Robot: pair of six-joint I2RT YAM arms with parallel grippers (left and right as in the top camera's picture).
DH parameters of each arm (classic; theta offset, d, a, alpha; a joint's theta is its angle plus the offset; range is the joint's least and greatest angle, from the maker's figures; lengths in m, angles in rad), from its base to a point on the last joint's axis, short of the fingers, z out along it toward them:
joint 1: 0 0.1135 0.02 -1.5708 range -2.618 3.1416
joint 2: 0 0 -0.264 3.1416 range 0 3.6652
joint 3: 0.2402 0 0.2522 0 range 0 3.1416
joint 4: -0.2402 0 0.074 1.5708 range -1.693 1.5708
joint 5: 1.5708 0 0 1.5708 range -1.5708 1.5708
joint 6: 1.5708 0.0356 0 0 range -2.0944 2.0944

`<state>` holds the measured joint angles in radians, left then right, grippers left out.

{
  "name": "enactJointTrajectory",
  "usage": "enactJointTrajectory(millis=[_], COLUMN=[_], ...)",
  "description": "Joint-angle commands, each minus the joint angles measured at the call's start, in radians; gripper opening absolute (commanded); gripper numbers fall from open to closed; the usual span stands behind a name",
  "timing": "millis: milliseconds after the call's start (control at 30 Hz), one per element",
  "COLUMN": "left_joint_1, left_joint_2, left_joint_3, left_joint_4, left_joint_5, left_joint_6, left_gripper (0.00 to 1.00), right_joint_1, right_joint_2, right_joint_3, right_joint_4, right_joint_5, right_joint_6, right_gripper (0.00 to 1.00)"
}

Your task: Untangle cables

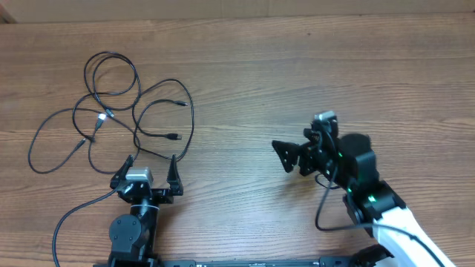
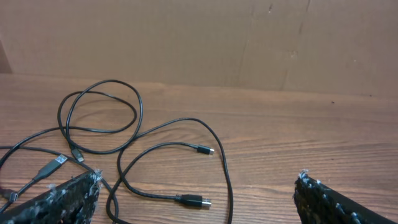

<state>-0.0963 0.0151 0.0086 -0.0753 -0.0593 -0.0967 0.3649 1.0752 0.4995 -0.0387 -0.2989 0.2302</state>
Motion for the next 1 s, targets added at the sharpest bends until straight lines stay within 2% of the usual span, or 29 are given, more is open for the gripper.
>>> enactJointTrajectory(millis=[0, 100, 200, 433, 733, 967], left_joint_1=[0.006, 0.006, 0.006, 0.006, 0.006, 0.006], left_joint_2=[-0.011, -0.011, -0.011, -0.011, -0.011, -0.011], left_joint_3=[-0.003, -0.003, -0.003, -0.003, -0.003, -0.003], left_joint_4=[0.001, 0.001, 0.001, 0.001, 0.001, 0.001], left_joint_5=[0.007, 0.007, 0.007, 0.007, 0.007, 0.007], left_joint_6=[0.011, 0.011, 0.011, 0.011, 0.011, 0.011], left_gripper=[1.0, 1.0, 1.0, 1.0, 1.0, 1.0], right_joint_1=[-0.042, -0.087, -0.136, -0.222, -0.25, -0.266], right_joint_2=[-0.163, -0.249, -0.346, -0.557, -0.775, -0.877], right_joint_3=[-0.154, -0.229, -0.285, -0.358, -0.484, -0.492], right_joint_4=[0.244, 0.352, 0.386, 0.382, 0.382, 0.256], right_joint_5=[0.018, 0.017, 0.018, 0.018, 0.018, 0.022], right_joint_6=[-0.083, -0.082, -0.082, -0.082, -0.078, -0.079], right_gripper=[1.0, 1.0, 1.0, 1.0, 1.0, 1.0])
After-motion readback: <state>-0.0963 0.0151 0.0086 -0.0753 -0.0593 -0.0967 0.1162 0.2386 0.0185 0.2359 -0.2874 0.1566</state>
